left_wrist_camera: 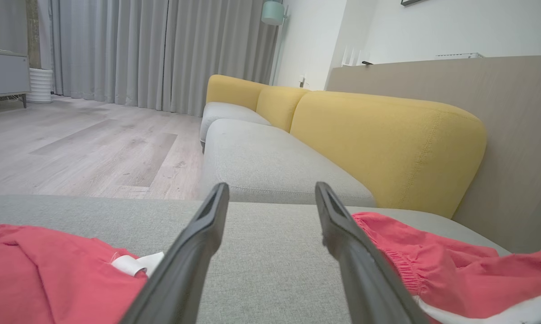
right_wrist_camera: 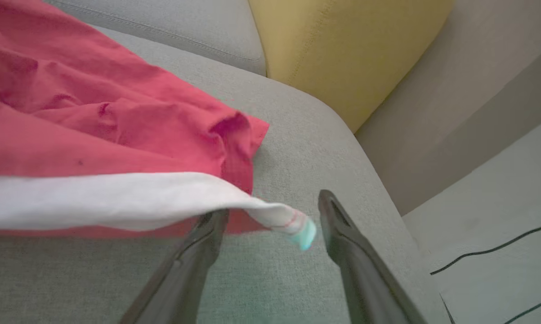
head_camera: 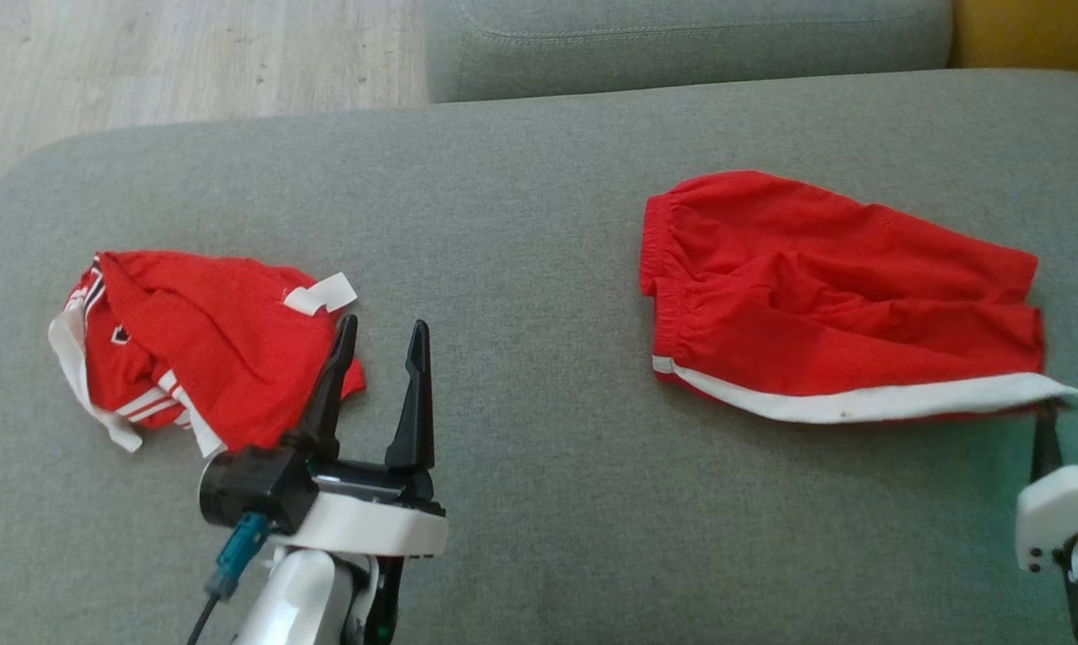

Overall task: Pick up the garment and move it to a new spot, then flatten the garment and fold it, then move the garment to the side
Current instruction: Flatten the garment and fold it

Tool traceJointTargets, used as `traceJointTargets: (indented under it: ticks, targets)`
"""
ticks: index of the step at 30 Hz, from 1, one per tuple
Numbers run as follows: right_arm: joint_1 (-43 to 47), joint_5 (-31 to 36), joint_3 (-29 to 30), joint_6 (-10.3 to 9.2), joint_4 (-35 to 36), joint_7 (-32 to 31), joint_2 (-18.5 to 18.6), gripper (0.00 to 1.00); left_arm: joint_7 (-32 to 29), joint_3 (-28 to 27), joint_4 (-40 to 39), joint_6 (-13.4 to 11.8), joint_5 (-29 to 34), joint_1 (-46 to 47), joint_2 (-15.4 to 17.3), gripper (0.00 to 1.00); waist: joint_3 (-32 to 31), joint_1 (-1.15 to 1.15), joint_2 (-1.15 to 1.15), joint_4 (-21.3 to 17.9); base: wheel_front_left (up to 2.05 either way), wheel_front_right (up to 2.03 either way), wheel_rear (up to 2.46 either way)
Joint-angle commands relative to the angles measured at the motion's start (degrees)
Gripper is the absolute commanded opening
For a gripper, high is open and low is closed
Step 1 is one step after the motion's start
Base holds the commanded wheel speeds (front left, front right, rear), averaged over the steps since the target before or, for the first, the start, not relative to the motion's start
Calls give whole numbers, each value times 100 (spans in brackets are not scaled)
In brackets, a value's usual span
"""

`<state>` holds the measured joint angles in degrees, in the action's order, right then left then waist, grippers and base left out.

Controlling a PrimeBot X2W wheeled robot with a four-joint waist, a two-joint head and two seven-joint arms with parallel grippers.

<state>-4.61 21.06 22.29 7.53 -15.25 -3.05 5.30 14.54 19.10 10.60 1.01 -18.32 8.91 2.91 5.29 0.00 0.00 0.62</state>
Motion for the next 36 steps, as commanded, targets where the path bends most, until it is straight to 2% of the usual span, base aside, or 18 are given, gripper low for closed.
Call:
traceJointTargets:
  ticks: [1,7,10,14,19,26,36]
  targets:
    - [-15,-40,-12,-4,303,11,3,100,46,-187,-217,-15,-6,216,-3,100,4,0,0,-32,0,0,0]
    - [-13,-373,112,-4,718,359,-197,100,46,-222,-205,9,24,218,-3,100,-4,0,0,-127,0,0,0]
    - [-41,-787,84,-4,947,616,-235,100,46,-223,-194,23,35,224,-3,100,-19,0,0,-166,0,0,0]
    - [80,-1538,-607,-4,1026,980,-240,100,46,-218,-179,36,37,228,-3,100,-42,0,0,-183,0,0,0]
    - [206,-2068,-1876,-4,991,1167,-241,100,46,-184,-166,57,52,248,-3,100,-20,0,0,-120,0,0,0]
    - [-211,-2064,-3180,-4,393,925,-241,100,46,-113,-170,62,63,331,-3,100,173,0,0,106,0,0,0]
    - [-1096,-2167,-3695,-4,-1011,868,-242,100,46,-13,-124,70,56,460,-3,100,445,0,0,506,0,0,0]
